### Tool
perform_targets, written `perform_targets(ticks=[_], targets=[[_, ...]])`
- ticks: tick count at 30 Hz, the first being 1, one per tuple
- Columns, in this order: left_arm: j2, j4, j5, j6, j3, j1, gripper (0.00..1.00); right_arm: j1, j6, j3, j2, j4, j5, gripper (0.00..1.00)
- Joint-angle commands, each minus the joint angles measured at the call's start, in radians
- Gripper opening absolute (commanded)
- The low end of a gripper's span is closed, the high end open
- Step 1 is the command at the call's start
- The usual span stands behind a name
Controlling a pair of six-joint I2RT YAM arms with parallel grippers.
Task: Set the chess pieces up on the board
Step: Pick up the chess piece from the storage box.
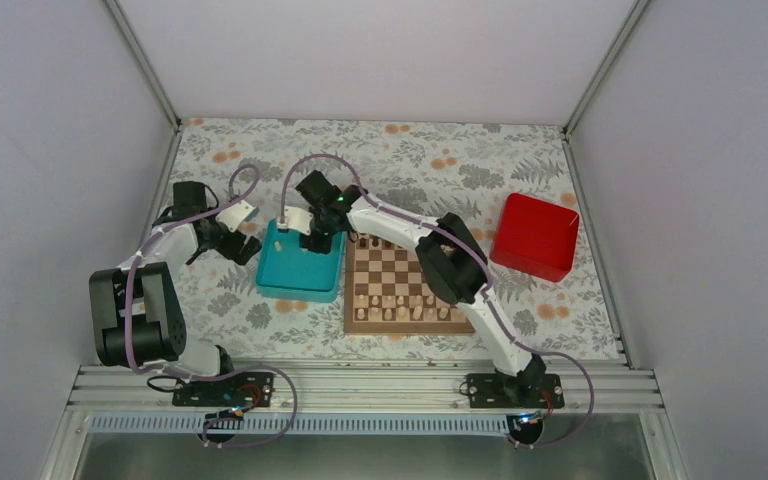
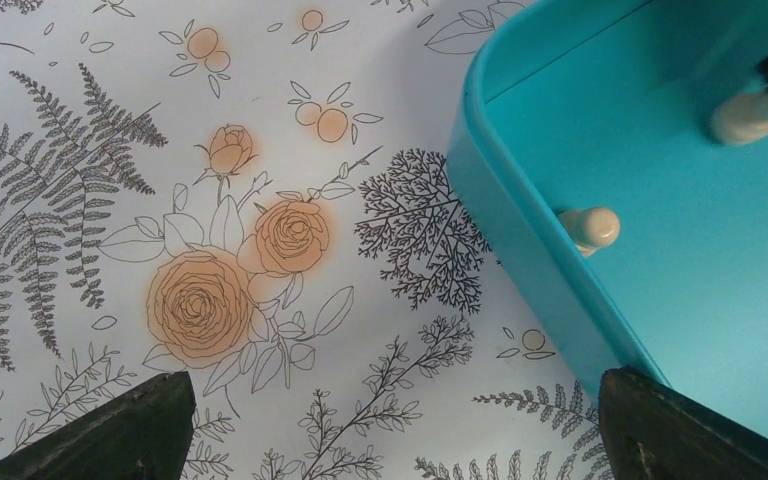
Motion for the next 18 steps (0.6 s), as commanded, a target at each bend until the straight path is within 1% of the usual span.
perform_targets(ticks=[1, 5, 10, 18], targets=[[-0.02, -0.005, 0.02, 0.0, -0.01, -0.002, 1.0, -0.003, 0.002, -0.061, -0.166, -0.013, 0.007, 0.05], [-0.03, -0.004, 0.003, -0.005, -0.01, -0.002, 1.0, -0.023, 0.007, -0.141, -0.301, -0.03, -0.001, 0.04], [-0.049, -0.013, -0.019, -0.009, -0.008, -0.002, 1.0, -0.072, 0.006, -0.309, -0.505, -0.044, -0.029, 0.05], [-0.049, -0.035, -0.049, -0.032, 0.041, -0.002, 1.0, -0.207, -0.018, -0.716, -0.857, -0.048, -0.016, 0.05]])
